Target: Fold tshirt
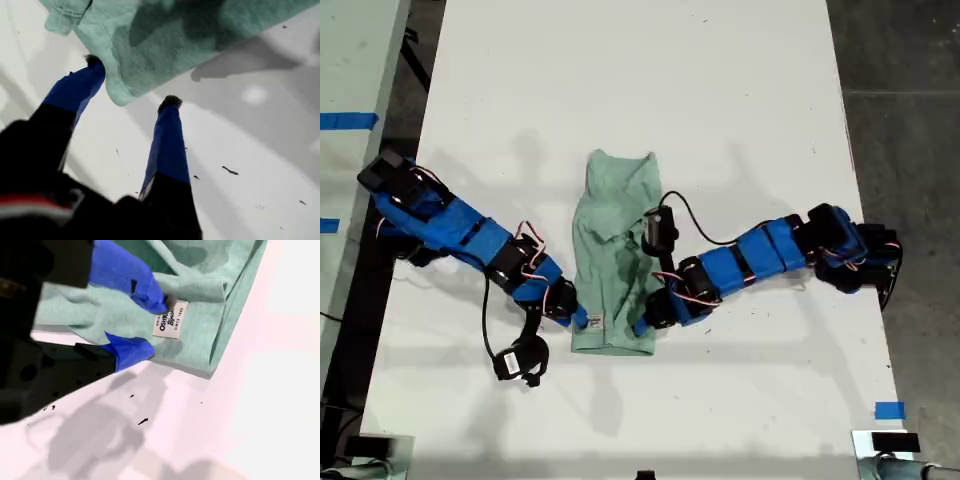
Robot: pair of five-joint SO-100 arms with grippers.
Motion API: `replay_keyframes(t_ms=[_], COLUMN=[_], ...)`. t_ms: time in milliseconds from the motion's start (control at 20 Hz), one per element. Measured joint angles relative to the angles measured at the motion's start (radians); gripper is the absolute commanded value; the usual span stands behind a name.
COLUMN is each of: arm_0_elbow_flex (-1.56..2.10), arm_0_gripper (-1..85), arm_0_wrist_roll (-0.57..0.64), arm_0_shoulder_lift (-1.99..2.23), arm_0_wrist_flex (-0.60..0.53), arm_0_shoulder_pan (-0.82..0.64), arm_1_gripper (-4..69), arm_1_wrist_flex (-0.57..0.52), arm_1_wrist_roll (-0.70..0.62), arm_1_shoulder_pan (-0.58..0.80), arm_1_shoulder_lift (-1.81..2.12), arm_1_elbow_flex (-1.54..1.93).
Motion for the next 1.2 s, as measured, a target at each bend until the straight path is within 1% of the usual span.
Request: replay_keyframes(t_ms=[100,200,250,400,550,900,1050,1200], arm_0_elbow_flex=[0.000,-0.005,-0.015,-0.075,-0.150,-0.229,-0.253,-0.307], arm_0_gripper=[9.0,9.5,12.0,13.9,18.1,20.1,22.2,22.0], arm_0_wrist_roll=[0.017,0.031,0.040,0.072,0.091,0.101,0.101,0.101], arm_0_shoulder_lift=[-0.008,-0.011,-0.025,-0.089,-0.166,-0.301,-0.301,-0.291], arm_0_wrist_flex=[0.000,0.000,0.000,0.000,0.017,0.040,0.135,0.232], arm_0_shoulder_pan=[-0.002,-0.002,-0.002,-0.002,0.000,0.003,0.026,0.035], arm_1_gripper=[26.2,26.3,26.3,26.3,26.5,28.9,29.0,29.2], arm_1_wrist_flex=[0.000,-0.011,-0.015,-0.029,-0.049,-0.120,-0.129,-0.132], arm_1_wrist_roll=[-0.003,-0.003,-0.003,-0.003,-0.003,-0.025,-0.021,-0.021], arm_1_shoulder_pan=[-0.002,-0.002,-0.002,-0.002,-0.002,-0.002,-0.002,-0.002], arm_1_shoulder_lift=[-0.003,-0.003,-0.003,-0.006,-0.040,-0.123,-0.123,-0.123], arm_1_elbow_flex=[-0.003,-0.008,-0.008,-0.008,-0.008,-0.011,-0.011,-0.011])
